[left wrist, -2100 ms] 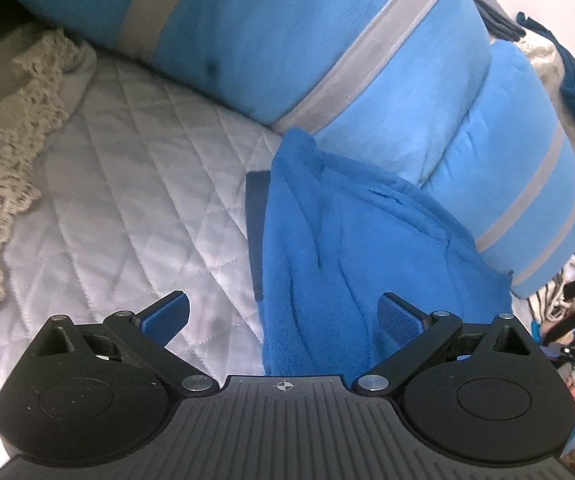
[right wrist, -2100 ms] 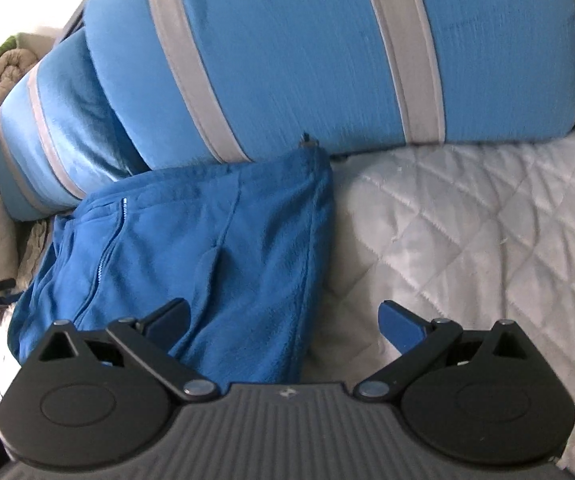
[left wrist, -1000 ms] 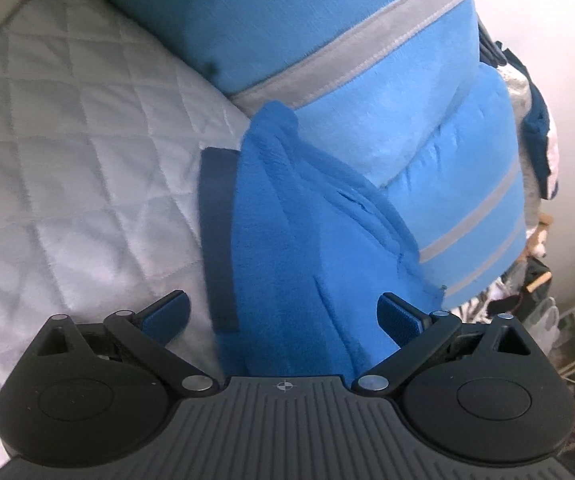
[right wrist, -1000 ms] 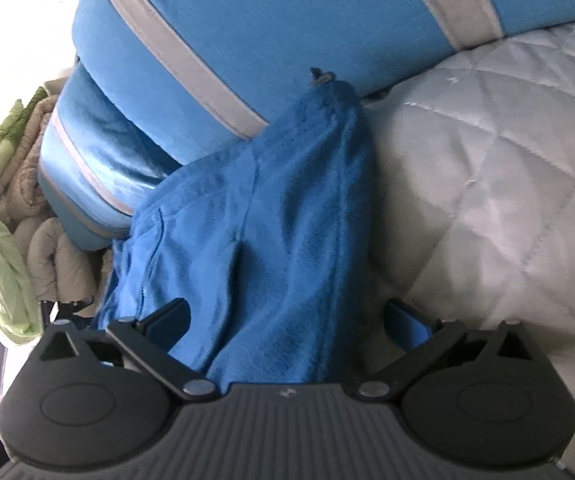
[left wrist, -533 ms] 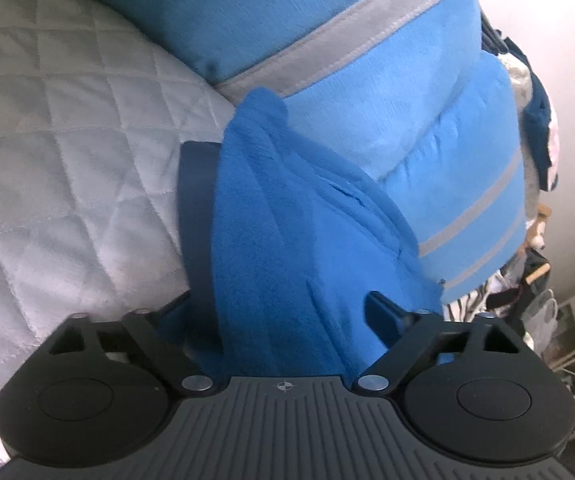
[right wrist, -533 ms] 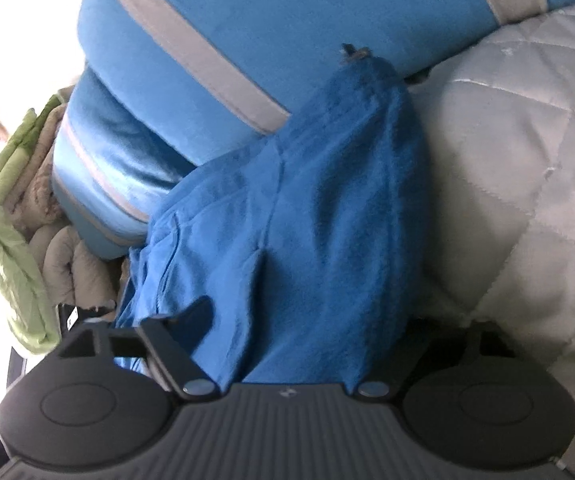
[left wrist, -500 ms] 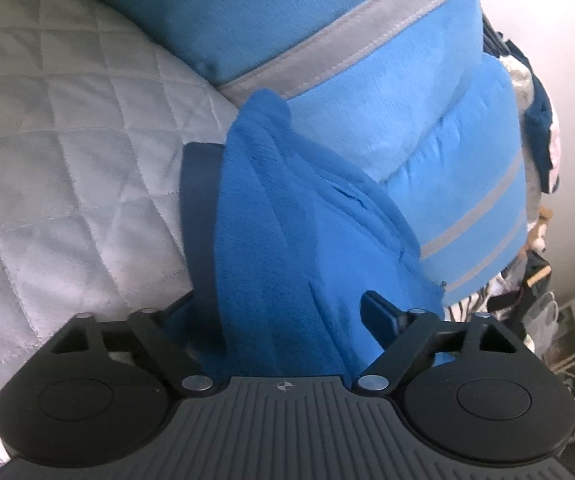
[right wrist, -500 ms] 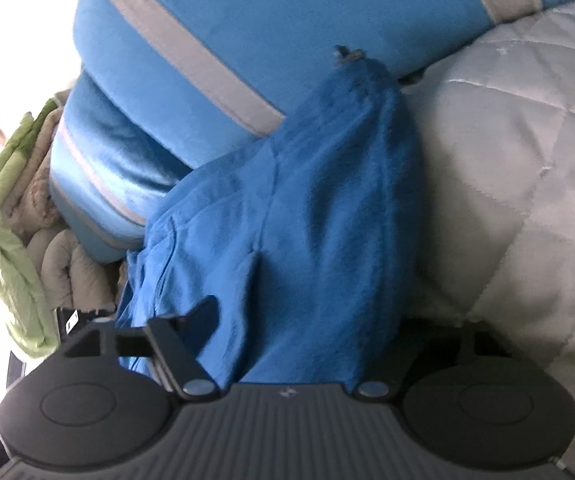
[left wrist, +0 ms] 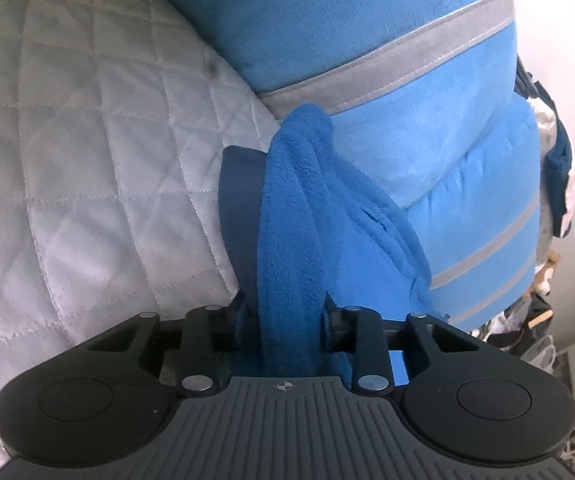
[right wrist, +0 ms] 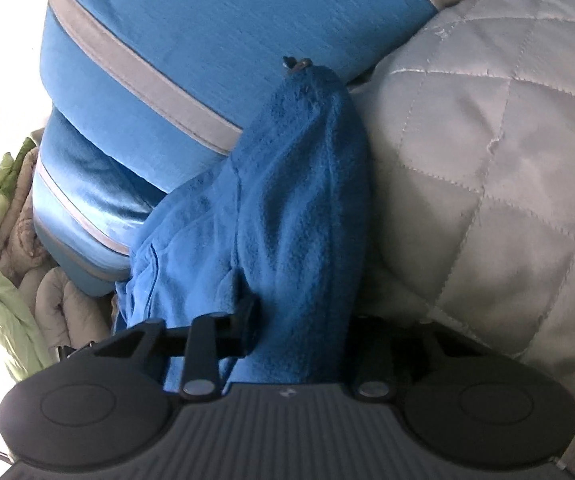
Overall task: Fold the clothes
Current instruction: 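Close both tools on the edge of the folded blue hoodie, then lift the folded hoodie off the bed with both closed tools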
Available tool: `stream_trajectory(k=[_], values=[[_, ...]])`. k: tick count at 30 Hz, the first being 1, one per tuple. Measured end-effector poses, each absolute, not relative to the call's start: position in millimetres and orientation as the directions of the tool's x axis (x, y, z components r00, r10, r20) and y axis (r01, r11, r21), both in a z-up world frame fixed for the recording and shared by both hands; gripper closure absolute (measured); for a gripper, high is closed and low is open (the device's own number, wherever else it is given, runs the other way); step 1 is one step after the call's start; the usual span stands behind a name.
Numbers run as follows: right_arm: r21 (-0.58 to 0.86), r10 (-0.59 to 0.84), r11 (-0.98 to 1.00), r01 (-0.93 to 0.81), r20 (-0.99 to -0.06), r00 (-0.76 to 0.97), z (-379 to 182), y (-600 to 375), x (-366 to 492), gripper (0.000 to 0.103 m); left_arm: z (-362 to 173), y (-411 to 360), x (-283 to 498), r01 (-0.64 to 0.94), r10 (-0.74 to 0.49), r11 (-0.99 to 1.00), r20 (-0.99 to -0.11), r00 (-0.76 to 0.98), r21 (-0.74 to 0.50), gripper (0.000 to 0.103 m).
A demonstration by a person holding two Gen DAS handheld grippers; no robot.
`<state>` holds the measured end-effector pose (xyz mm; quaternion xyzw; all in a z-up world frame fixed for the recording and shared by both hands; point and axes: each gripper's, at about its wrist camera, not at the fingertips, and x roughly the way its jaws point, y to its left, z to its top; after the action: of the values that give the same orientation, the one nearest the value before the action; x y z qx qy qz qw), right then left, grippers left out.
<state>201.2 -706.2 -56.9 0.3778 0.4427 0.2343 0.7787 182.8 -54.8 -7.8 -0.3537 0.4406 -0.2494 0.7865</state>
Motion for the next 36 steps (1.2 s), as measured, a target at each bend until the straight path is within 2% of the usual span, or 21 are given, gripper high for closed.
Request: stream_trajectory(k=[8,23,36], values=[[0.783,0.695,0.617,-0.078,-0.495,0.522,-40.8,-703.0,194.9,0.079,3.8,-56.9,175.2,0.104,-0.691,0.634,-0.501,0.521,-0.766,0.079],[0.759,0.702,0.618,-0.206,-0.415,0.579,21.7,-698.7,166.4,0.081,60.0,-71.3,144.0,0.212,-0.676,0.657,-0.442,0.590,-0.723,0.082],[0.733,0.728,0.597,-0.326,-0.325,0.603,98.0,-690.2,133.0,0.083,130.9,-77.1,116.2,0.305,-0.680,0.663,-0.379,0.627,-0.684,0.083]])
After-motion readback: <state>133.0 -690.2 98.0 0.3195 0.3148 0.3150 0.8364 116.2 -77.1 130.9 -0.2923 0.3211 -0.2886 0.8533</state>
